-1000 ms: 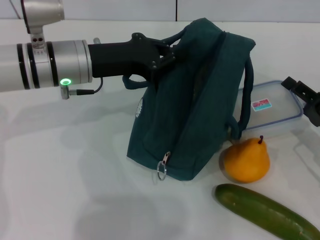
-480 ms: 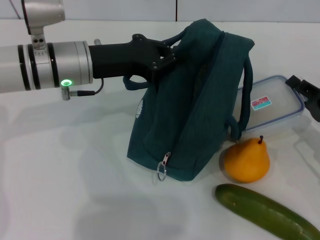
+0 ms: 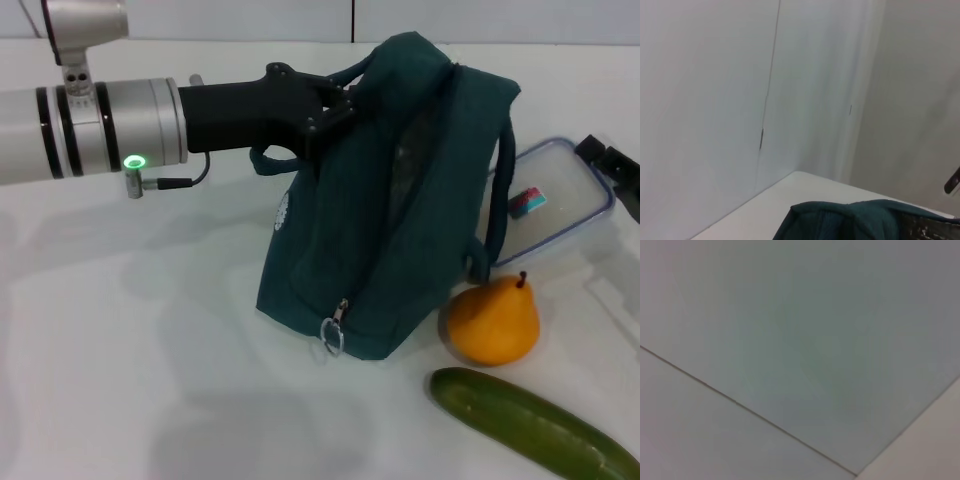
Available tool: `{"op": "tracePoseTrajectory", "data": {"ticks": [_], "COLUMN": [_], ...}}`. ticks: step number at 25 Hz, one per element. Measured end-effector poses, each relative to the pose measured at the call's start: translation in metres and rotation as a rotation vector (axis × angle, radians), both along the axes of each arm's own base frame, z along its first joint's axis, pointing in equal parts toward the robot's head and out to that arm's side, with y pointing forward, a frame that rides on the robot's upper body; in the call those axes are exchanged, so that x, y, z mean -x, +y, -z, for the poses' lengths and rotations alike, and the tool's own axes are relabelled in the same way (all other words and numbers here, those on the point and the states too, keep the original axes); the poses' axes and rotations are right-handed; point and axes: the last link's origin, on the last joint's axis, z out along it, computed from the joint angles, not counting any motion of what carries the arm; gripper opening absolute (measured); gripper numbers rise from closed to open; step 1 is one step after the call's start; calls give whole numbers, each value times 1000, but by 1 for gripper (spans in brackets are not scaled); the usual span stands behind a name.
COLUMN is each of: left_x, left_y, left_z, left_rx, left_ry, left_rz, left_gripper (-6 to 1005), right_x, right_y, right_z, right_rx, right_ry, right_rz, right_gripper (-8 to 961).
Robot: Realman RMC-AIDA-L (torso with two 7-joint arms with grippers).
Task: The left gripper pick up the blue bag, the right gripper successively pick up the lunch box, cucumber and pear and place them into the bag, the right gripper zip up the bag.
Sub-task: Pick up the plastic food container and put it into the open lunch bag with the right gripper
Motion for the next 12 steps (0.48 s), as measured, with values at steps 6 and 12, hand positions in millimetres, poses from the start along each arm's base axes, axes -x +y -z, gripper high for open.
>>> {"op": "tracePoseTrajectory", "data": {"ticks": [6, 12], "left_x": [-1, -1], "left_y": [0, 1], "left_z": [1, 1], "left_rx": [4, 4], "left_ry": [-9, -10], "left_rz": [-3, -4], "left_gripper": [71, 71], "right_x": [1, 7], "right_y": [1, -1], "right_z": [-2, -6], "right_rx": [-31, -78], "right_ry": [-23, -58], "right_rz": [-16, -85], "right_gripper": [208, 199]}}
